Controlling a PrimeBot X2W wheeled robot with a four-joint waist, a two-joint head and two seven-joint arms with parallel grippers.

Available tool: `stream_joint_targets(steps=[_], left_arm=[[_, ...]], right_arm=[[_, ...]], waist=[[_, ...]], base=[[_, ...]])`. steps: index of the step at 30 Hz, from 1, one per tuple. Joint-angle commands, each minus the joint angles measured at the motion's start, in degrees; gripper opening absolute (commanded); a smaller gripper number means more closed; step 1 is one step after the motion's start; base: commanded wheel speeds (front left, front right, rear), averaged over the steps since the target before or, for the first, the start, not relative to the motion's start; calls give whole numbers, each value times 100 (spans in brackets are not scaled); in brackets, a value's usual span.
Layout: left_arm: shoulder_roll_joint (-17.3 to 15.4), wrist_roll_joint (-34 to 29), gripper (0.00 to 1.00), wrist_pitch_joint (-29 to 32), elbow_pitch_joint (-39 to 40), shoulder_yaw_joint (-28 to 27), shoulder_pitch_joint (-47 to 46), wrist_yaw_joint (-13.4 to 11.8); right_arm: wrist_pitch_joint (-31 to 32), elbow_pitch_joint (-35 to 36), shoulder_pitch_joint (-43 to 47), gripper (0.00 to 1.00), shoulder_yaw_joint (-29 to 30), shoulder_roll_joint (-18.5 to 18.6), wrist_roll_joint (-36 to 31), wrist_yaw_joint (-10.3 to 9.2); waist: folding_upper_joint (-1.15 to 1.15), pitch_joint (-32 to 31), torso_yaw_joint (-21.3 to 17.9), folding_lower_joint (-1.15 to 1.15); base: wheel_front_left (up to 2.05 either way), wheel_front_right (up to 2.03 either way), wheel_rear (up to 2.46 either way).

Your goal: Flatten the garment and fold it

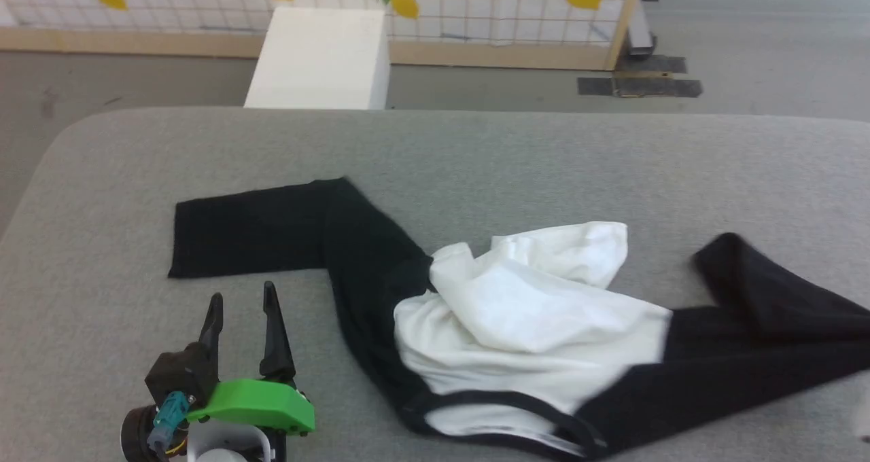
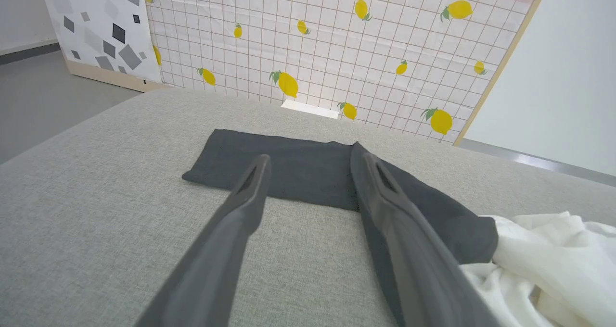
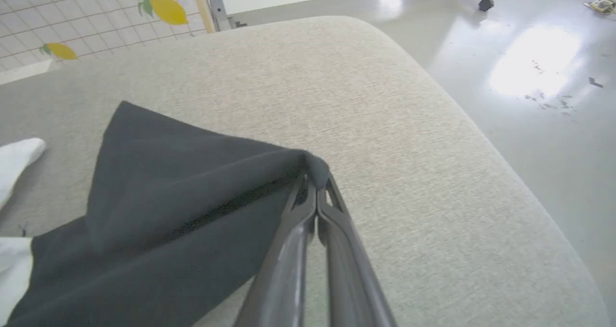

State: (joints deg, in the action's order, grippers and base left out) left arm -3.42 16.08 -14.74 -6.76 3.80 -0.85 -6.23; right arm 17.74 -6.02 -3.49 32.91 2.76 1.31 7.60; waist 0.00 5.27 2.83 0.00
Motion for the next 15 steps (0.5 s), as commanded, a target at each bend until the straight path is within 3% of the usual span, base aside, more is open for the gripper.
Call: stream_joint_targets(steps=[1,5,7,8,9,10,15], left_arm=[[32,-37,100,-26,-17,-20,41,44],[42,-38,100,-26,-51,-37,34,86],[45,-39,100,-26,-90,-26,37,111],[46,-31,100,-26,-107,-21,38,122],[48,-22,100,-26,-125,-7,32,133],[49,-21,100,-26,-138,9,24,135],[52,104,100,-21,-355,198,-17,136]], right_arm=[[-131,26,-20,0,298,11,-127,-11],[-292,-327,-174,0,954,11,-187,-11],[-280,-619,-211,0,1001,11,-129,-11],[-282,-731,-218,14,943,11,-92,-11],[-324,-854,-236,48,841,11,21,-11],[-381,-928,-232,100,736,11,93,-11],[-1061,-1037,-83,100,-2,11,385,-11]], waist=[[0,-83,-180,0],[0,-91,-320,0],[0,-97,-393,0],[0,-96,-425,0],[0,-89,-459,0],[0,-84,-482,0],[0,-64,-596,0]], base=[[0,0,0],[0,0,0],[0,0,0],[0,0,0],[0,0,0],[0,0,0],[0,0,0]])
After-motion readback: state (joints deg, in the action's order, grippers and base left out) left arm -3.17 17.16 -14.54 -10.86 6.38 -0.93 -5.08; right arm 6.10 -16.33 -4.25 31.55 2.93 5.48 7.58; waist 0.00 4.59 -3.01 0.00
